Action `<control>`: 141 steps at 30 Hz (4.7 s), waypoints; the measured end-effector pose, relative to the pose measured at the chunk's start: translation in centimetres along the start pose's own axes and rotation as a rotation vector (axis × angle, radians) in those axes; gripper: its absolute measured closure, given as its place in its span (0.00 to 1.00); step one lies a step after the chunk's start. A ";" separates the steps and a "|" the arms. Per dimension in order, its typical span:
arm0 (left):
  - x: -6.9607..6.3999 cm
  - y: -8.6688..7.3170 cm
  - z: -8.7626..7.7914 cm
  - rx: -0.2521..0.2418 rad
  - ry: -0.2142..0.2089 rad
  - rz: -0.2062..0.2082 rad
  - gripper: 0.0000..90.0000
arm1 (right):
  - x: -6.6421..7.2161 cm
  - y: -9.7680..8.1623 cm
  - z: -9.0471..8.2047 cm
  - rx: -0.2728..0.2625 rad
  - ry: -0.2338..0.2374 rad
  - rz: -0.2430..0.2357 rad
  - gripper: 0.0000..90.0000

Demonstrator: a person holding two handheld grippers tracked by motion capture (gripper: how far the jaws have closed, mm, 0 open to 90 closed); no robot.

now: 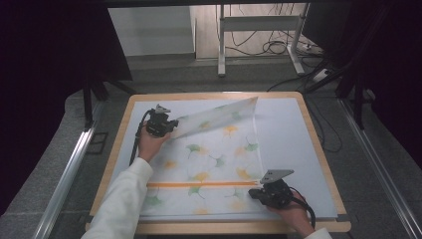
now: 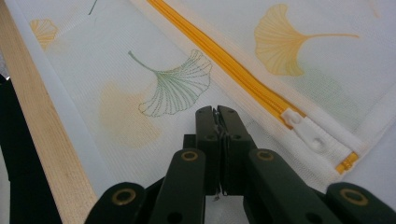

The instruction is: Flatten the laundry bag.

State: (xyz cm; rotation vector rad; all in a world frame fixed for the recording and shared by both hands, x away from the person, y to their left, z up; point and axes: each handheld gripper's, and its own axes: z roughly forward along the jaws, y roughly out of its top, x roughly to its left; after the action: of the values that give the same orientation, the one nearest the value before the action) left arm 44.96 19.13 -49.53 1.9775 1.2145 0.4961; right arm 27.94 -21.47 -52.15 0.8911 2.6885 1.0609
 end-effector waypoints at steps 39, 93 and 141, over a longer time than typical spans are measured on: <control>-2.9 -2.0 -6.3 -0.136 -0.160 0.129 0.71 | 0.1 0.0 0.1 -0.004 0.002 0.009 0.96; -0.9 -5.1 1.1 0.086 -0.010 0.182 1.00 | 0.0 -0.1 0.1 -0.008 0.008 0.016 0.96; -4.0 -6.1 -4.4 -0.020 -0.167 0.173 1.00 | 0.2 0.0 0.0 -0.002 -0.001 0.001 0.95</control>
State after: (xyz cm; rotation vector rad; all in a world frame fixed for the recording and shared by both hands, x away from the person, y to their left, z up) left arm 36.60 19.01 -51.18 2.0725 0.9382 0.4172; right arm 27.77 -21.40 -52.16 0.8922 2.6857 1.0629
